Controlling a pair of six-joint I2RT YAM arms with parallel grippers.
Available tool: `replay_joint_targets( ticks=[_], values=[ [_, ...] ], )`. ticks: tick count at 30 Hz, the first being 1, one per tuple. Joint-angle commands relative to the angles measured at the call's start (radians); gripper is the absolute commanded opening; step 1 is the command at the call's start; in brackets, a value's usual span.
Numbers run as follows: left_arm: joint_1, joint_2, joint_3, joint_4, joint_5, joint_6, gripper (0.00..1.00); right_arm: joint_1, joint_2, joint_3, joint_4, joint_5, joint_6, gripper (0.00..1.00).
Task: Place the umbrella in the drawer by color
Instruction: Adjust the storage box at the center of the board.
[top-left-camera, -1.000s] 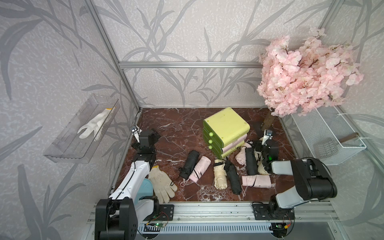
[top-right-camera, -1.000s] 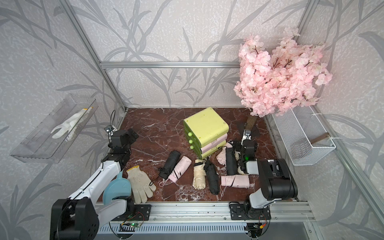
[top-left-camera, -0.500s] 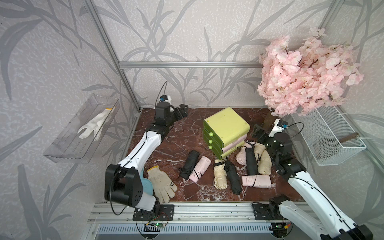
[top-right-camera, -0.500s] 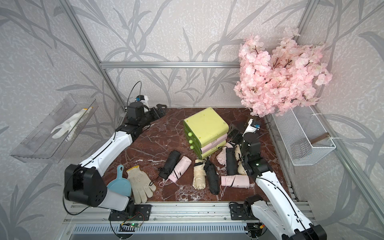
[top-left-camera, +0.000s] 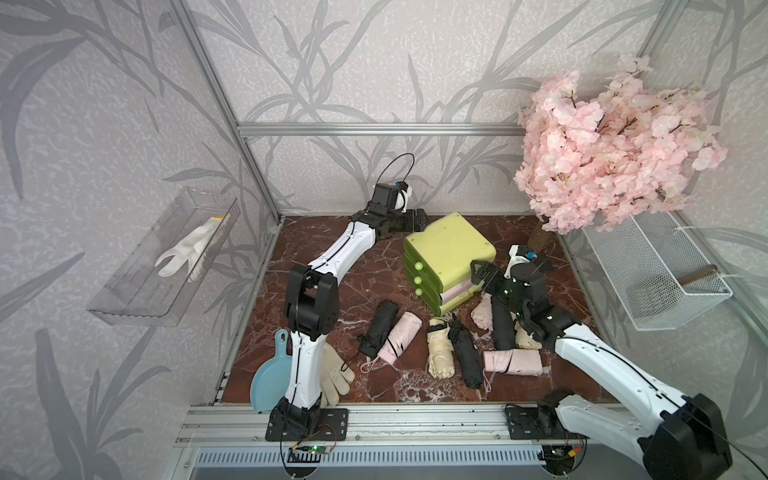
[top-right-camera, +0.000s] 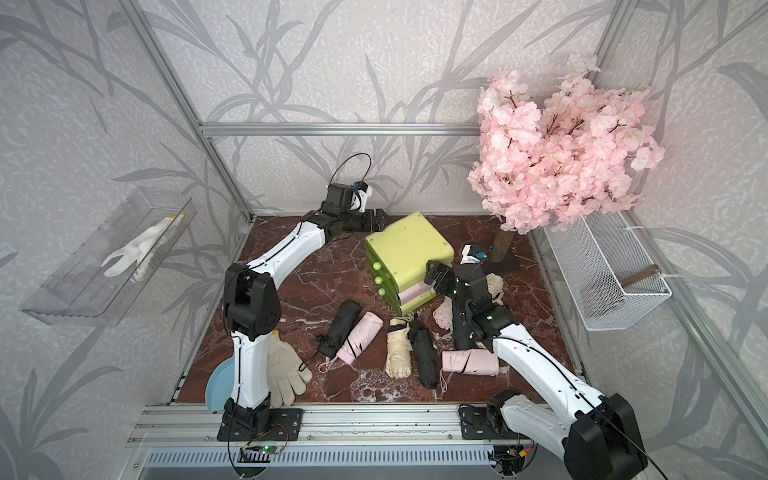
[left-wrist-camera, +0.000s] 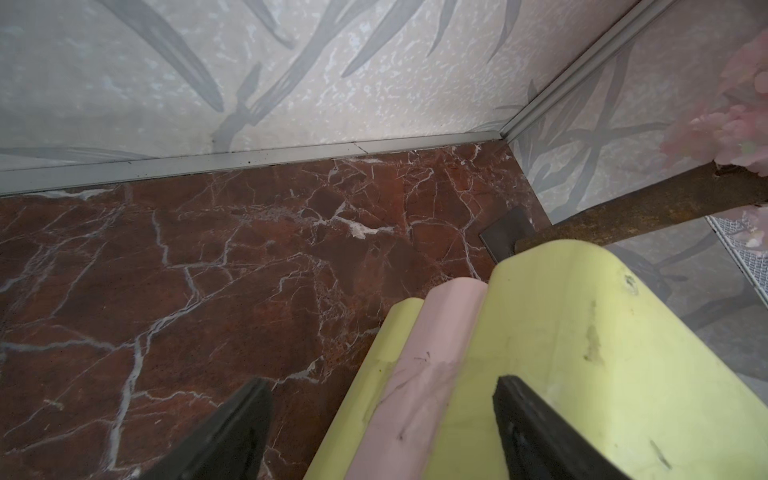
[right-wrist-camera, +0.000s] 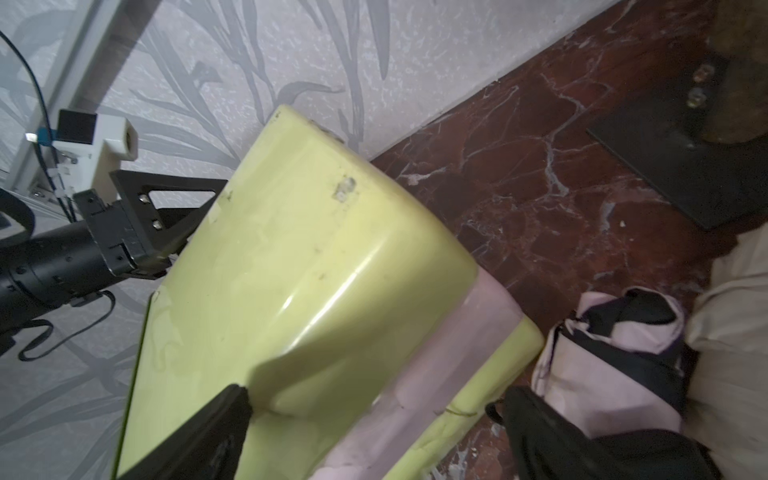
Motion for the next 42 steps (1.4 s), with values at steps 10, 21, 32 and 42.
replay_joint_targets(
  ticks=[10, 21, 32, 42],
  values=[
    [-0.076, -0.273, -0.428, 0.163, -0.054, -0.141, 0.85, -0.135, 0.265, 0.173, 0.09, -0.469, -0.155, 0.99],
    [-0.072, -0.502, -0.656, 0.177, -0.285, -0.191, 0.86, -0.129, 0.609, 0.541, -0.029, -0.602, -0.258, 0.99],
    [-0.024, -0.475, -0.647, 0.146, -0.287, -0.2, 0.87, -0.109, 0.971, 0.997, -0.266, -0.541, -0.375, 0.99],
    [-0.002, -0.508, -0.647, 0.108, -0.287, -0.198, 0.87, -0.109, 0.891, 1.187, -0.586, -0.216, -0.565, 0.99]
  ],
)
